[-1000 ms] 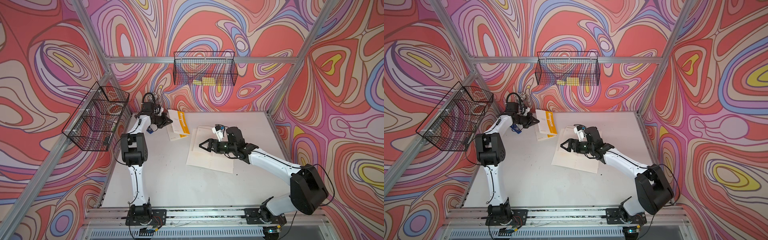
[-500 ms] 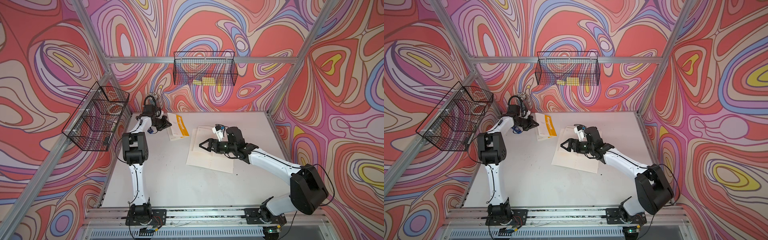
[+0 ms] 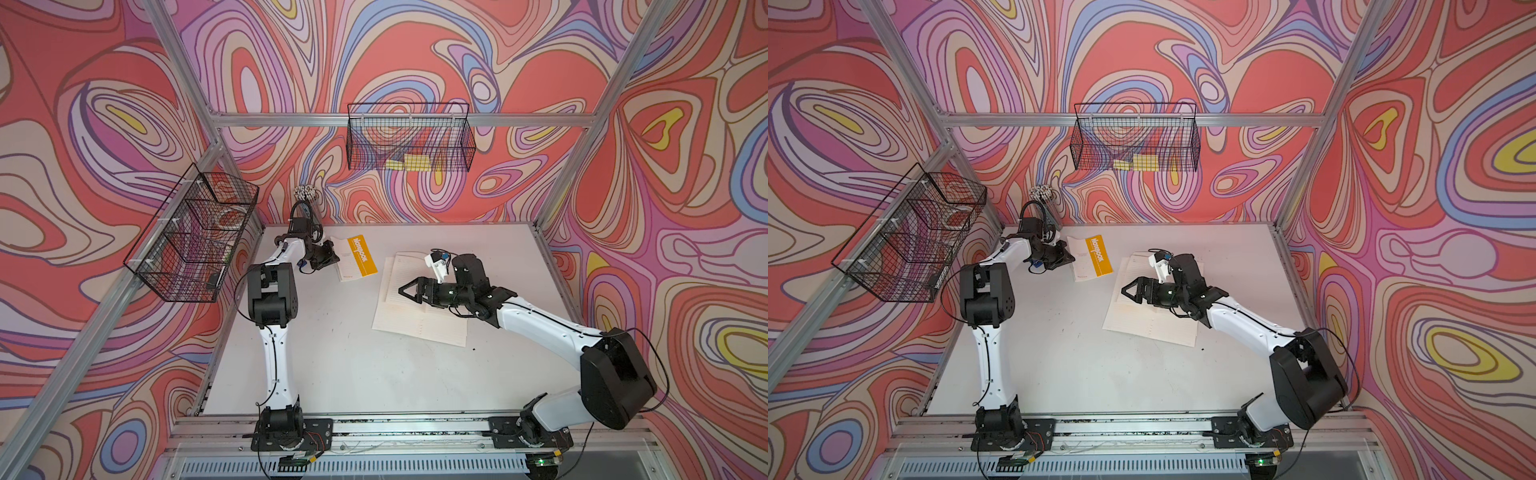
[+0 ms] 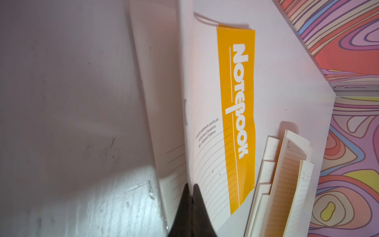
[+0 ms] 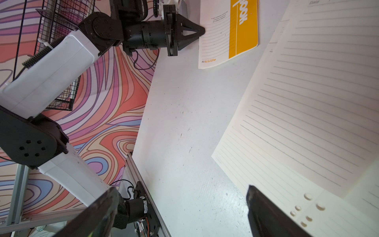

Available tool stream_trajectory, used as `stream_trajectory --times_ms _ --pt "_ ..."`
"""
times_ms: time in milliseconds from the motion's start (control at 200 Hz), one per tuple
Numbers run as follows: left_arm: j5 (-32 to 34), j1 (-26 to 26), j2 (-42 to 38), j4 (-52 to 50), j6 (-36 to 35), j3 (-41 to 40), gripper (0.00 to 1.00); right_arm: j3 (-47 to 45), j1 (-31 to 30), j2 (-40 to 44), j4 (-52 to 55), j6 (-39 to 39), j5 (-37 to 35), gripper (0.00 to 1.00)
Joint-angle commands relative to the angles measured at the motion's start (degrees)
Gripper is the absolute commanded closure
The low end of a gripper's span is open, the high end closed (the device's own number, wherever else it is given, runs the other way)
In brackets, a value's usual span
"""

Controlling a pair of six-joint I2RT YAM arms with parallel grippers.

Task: Close the notebook
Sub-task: Place the notebook at the notebook.

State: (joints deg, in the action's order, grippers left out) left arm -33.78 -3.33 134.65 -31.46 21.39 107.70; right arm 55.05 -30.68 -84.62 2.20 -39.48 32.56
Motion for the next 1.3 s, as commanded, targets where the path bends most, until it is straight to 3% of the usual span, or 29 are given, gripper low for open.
stream_trajectory --times_ms 0,260,766,1092,1297 --pt "3.7 -0.5 0.7 -1.6 -2.2 -0.9 0.84 -0.7 0.3 0.3 -0.2 -0.2 -0.3 0.02" --pt "5.2 -0.5 0.3 -2.7 -2.9 -0.8 0.63 -0.6 0.4 -0.3 -0.7 -0.7 0.4 0.02" --pt "9.6 -0.5 -4.1 -3.3 -5.2 -2.9 0.53 -1.1 0.4 -0.3 -2.0 -1.1 1.0 0.02" --pt "0.0 -0.4 -18.0 6.2 -1.7 -13.5 0.52 -1.7 0.4 -0.5 -3.2 -0.9 1.2 0.02" --pt "-15.9 0.2 -29.4 16.0 9.7 -24.0 0.51 -0.2 0.3 -1.6 -3.8 -0.7 2.7 0.02"
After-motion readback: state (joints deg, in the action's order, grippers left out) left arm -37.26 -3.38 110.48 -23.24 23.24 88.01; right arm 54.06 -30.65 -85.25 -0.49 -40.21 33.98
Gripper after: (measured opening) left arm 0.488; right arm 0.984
